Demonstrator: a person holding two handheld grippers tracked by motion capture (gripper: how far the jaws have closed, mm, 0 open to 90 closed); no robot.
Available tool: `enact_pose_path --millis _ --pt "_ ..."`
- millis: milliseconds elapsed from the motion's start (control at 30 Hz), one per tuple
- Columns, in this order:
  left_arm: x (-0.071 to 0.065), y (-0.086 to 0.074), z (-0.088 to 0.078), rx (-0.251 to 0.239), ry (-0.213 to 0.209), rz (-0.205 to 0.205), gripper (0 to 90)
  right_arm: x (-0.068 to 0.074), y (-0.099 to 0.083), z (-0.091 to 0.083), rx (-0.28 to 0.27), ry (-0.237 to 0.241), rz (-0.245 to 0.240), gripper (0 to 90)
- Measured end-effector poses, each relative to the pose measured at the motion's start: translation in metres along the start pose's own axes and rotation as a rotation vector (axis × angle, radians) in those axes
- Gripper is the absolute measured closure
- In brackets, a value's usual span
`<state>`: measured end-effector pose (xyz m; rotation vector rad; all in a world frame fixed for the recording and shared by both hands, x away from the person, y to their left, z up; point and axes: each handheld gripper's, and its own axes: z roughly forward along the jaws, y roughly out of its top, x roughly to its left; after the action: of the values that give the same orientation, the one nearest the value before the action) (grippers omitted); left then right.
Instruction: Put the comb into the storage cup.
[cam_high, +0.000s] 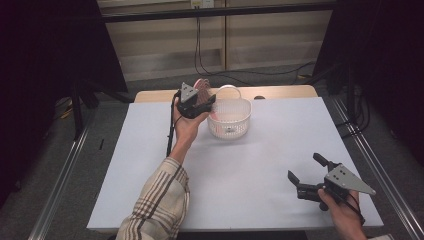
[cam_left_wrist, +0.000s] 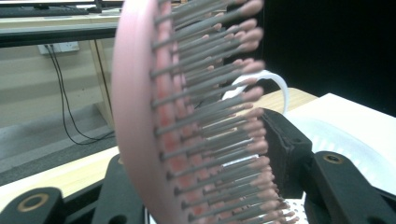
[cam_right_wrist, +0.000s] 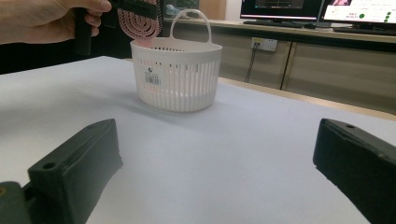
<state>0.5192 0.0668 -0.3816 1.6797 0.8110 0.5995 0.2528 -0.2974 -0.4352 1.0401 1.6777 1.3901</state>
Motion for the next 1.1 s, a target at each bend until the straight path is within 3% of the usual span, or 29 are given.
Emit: enact_pose_path --millis 200,333,500,767,900,1000,1067,1100 --pt "0.003 0.003 0.002 0.015 -0.001 0.023 48.1 0.000 0.000 0.000 0.001 0.000 -0.002 0.5" --pt "0.004 0.005 0.002 0.014 -0.004 0.016 46.6 0.000 0.000 0.000 0.002 0.001 -0.001 0.5" --pt "0.008 0.006 0.002 0.012 0.016 0.000 37.3 0.000 -0.001 0.001 0.004 0.006 0.000 0.5" --pt "0.013 0.006 0.003 0.018 0.020 0.002 40.7 -0.001 -0.001 0.001 0.007 0.005 -0.001 0.4" --pt "0.014 0.006 0.003 0.018 0.025 -0.005 37.6 -0.001 -0.001 0.001 0.007 0.004 0.000 0.5" --pt "0.014 0.006 0.002 0.023 0.047 0.025 35.5 0.000 -0.001 0.001 0.005 0.006 0.000 0.5" --pt "0.014 0.006 0.002 0.023 0.030 0.010 36.5 0.000 -0.001 0.001 0.007 0.006 -0.003 0.4" --pt "0.013 0.007 0.002 0.021 0.033 0.023 36.1 0.000 -0.001 0.001 0.010 0.004 -0.002 0.4"
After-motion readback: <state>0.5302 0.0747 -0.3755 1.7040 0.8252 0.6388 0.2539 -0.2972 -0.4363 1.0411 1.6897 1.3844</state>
